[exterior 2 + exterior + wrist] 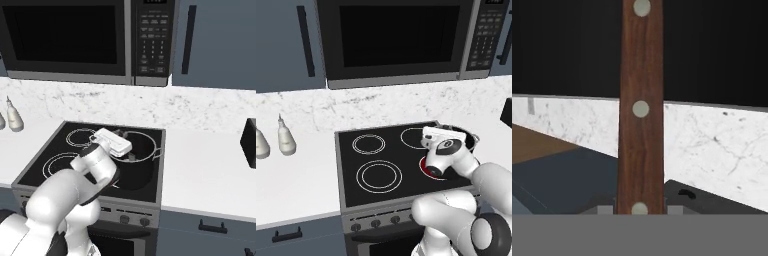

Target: Put the lime and eggplant in the pot. Retrieve the spatula and lightly stir the vegetables in the pot.

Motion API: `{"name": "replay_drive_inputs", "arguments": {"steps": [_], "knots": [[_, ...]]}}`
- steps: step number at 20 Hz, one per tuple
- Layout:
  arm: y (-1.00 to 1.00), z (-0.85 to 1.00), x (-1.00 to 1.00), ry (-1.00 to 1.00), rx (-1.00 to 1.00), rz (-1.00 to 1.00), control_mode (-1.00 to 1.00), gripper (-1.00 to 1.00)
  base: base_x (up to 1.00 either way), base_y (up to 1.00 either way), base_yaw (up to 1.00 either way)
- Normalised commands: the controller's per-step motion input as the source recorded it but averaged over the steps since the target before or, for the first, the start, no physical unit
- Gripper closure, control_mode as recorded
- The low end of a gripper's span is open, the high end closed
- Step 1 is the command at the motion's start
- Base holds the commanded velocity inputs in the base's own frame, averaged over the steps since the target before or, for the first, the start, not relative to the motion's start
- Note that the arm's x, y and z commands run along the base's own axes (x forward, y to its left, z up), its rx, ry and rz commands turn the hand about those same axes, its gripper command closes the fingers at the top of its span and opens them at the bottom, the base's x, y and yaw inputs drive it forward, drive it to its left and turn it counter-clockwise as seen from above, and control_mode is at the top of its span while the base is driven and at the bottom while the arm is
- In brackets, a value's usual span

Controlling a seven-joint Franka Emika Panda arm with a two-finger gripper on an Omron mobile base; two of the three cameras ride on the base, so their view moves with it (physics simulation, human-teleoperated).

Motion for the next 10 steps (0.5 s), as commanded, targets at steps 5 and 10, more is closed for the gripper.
{"name": "replay_drive_inputs", "arguments": {"steps": [5,10], "knots": [[-0.13,-0.19,0.00,0.00,0.00,0.00,-1.00,1.00,0.00,0.00,0.00],[-0.21,-0.09,0.00,0.04,0.00,0.00,-1.00,1.00,0.00,0.00,0.00]]}}
